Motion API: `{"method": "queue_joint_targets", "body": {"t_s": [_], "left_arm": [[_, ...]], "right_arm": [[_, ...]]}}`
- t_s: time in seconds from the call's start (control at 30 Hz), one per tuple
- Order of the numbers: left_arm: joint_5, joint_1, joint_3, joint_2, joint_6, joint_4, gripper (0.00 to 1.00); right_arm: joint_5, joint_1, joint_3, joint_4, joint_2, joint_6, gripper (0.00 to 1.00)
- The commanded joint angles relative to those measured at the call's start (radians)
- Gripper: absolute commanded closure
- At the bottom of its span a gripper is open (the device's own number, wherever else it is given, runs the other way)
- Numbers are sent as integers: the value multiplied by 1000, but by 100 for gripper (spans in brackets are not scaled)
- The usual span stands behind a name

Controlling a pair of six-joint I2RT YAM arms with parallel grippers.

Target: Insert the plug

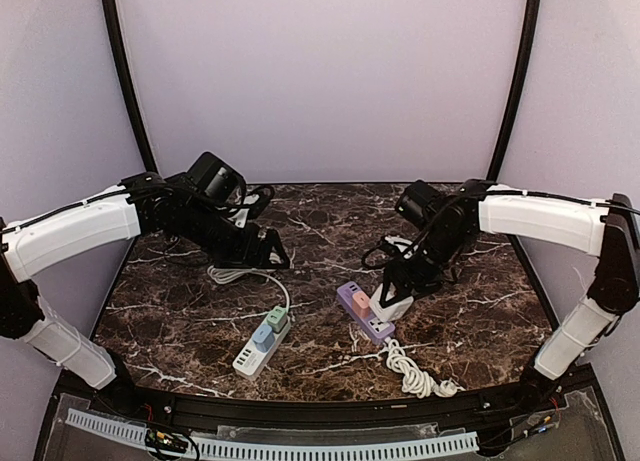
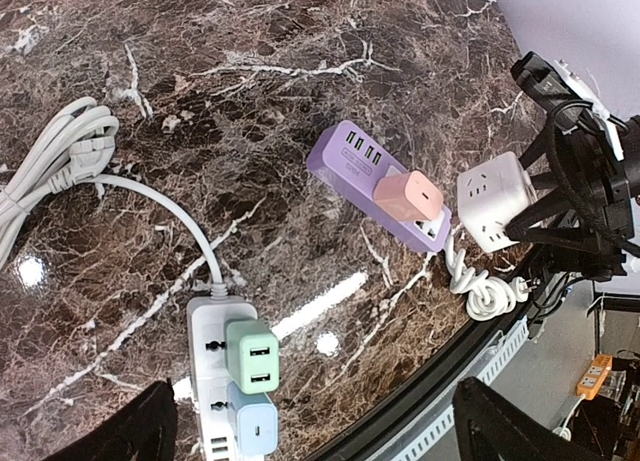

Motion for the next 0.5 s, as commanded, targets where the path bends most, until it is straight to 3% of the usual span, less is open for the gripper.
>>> {"method": "queue_joint_targets", "body": {"t_s": [0.0, 0.47], "left_arm": [[25, 5, 20, 4, 15, -3, 4], [28, 5, 30, 24, 18, -13, 3]], "right_arm": [[18, 13, -20, 52, 17, 11, 100], [36, 16, -22, 69, 48, 17, 100]]}}
